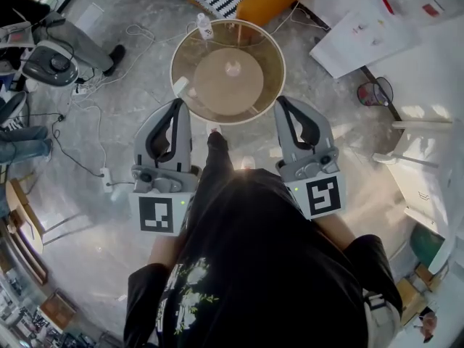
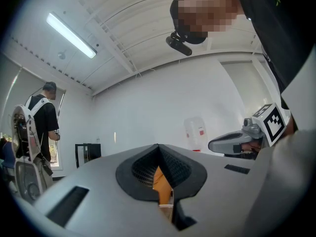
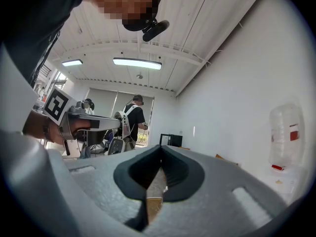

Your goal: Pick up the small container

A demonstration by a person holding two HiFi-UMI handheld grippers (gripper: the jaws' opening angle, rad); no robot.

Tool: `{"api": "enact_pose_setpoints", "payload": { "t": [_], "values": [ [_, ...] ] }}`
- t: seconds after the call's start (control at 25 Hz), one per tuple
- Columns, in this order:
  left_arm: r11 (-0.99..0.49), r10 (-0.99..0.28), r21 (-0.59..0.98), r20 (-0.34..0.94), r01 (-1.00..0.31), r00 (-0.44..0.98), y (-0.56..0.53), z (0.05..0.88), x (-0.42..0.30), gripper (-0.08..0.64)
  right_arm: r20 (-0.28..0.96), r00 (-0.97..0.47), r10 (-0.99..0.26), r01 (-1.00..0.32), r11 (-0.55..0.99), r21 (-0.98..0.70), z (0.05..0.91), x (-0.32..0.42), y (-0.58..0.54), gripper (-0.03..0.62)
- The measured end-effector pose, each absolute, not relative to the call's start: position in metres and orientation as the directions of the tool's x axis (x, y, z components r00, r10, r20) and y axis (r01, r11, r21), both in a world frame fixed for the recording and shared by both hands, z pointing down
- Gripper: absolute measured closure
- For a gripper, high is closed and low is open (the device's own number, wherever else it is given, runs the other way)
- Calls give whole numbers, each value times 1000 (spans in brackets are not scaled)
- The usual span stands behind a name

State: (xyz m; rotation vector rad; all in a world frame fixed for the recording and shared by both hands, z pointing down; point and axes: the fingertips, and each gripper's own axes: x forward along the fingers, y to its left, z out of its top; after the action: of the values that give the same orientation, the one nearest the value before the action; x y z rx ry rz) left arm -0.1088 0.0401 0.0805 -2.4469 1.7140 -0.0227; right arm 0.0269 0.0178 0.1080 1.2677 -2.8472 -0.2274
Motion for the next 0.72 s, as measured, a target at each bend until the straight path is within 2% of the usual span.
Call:
{"api": "enact_pose_setpoints", "payload": {
  "t": [0.48,0.72],
  "values": [
    [-335,-936,-142,-64,-931,347,-39,81,-166,563,-65,-671,-739,-739,658,142,104,-31,-63,595],
    [-387,-912,-147,-81,-910,401,-71,72,-177,563,-63,-646,-761,-760,632,152,99,-46,-88,595]
  ]
}}
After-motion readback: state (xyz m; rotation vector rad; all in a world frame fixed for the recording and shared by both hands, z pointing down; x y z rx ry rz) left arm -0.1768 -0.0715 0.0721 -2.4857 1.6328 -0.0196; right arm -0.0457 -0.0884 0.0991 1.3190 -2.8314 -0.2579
